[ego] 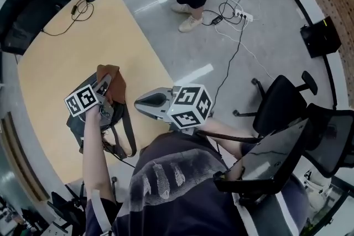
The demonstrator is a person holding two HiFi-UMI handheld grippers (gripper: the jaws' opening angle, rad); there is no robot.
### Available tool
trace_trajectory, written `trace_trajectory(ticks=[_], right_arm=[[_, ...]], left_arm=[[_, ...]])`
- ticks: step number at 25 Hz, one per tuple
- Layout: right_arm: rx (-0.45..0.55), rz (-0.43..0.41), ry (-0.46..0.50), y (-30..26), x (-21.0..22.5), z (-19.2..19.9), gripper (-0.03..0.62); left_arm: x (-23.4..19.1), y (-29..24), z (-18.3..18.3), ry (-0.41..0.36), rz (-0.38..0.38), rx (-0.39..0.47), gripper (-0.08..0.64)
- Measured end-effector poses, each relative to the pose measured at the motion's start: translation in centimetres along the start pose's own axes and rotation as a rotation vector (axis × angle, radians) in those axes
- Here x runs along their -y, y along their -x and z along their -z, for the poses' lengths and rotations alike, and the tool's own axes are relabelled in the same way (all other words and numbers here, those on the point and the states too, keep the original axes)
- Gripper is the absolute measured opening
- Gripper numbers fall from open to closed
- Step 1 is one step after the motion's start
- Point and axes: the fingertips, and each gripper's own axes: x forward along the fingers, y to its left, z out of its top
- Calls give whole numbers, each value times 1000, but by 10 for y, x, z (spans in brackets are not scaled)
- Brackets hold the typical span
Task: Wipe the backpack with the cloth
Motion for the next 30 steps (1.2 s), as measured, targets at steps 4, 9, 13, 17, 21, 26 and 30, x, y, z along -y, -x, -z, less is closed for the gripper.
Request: trace_trajectory(ticks=[4, 9, 13, 17, 21, 26, 30], right_arm=[[-54, -50, 9, 0, -4, 7, 3], [-83, -98, 24, 19, -2, 14, 3], [-116, -122, 3, -9, -1, 15, 3], [-201, -179, 16, -38, -14, 25, 3], [-219, -182, 39, -51, -23, 25, 3], [-207, -131, 49, -80, -33, 33, 3], [-219, -135, 64, -112, -50, 42, 3]], left_arm=[[-42, 17, 36, 6, -178, -26, 58], [-39, 16, 63, -210, -327, -63, 58], [-48, 25, 54, -372, -385, -52, 58], [-76, 65, 62, -522, -530, -60, 58], [-113, 102, 67, -477, -597, -24, 58], [-191, 171, 86, -487, -707, -43, 58], [-250, 245, 111, -415, -813, -41, 58]])
